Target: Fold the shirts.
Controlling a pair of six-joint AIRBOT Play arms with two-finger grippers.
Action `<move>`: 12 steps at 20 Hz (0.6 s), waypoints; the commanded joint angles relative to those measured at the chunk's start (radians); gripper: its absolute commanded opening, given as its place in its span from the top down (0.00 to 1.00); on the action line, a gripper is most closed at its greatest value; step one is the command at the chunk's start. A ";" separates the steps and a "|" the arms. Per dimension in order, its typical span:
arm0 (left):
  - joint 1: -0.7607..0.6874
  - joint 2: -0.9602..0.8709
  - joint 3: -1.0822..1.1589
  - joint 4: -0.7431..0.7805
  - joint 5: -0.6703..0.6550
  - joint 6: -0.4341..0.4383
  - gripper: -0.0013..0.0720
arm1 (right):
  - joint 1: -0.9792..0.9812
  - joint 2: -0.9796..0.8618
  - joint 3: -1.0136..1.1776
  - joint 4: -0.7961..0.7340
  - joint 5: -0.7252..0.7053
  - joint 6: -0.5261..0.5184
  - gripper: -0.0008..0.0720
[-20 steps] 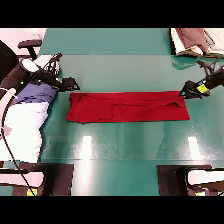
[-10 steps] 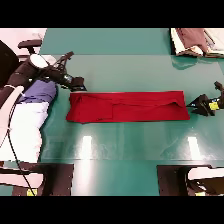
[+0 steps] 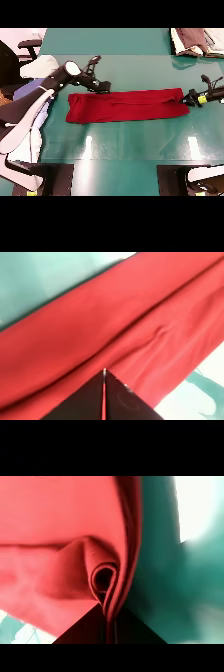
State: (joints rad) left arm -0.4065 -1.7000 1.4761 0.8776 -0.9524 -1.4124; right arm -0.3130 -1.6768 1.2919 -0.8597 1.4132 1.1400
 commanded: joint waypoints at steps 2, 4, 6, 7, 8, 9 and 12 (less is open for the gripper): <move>-0.094 -0.133 0.135 -0.019 0.013 -0.006 0.95 | 0.029 0.125 0.119 0.130 0.072 -0.009 0.97; -0.126 -0.187 0.178 -0.018 0.019 -0.025 0.95 | 0.070 0.200 0.174 0.185 0.080 0.029 0.97; -0.148 -0.230 0.206 -0.026 0.033 -0.030 0.95 | 0.139 0.256 0.231 0.189 0.078 0.062 0.97; -0.154 -0.248 0.219 -0.034 0.035 -0.032 0.95 | 0.178 0.270 0.260 0.188 0.078 0.087 0.97; -0.160 -0.262 0.228 -0.043 0.041 -0.033 0.95 | 0.223 0.278 0.291 0.188 0.079 0.112 0.97; -0.163 -0.274 0.235 -0.051 0.050 -0.046 0.95 | 0.274 0.280 0.320 0.188 0.079 0.127 0.97; -0.171 -0.281 0.236 -0.050 0.081 -0.058 0.95 | 0.413 0.279 0.378 0.188 0.067 0.141 0.97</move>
State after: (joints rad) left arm -0.5648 -1.9583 1.6981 0.8356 -0.8989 -1.4551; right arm -0.0170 -1.4132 1.6085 -0.6807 1.4906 1.2472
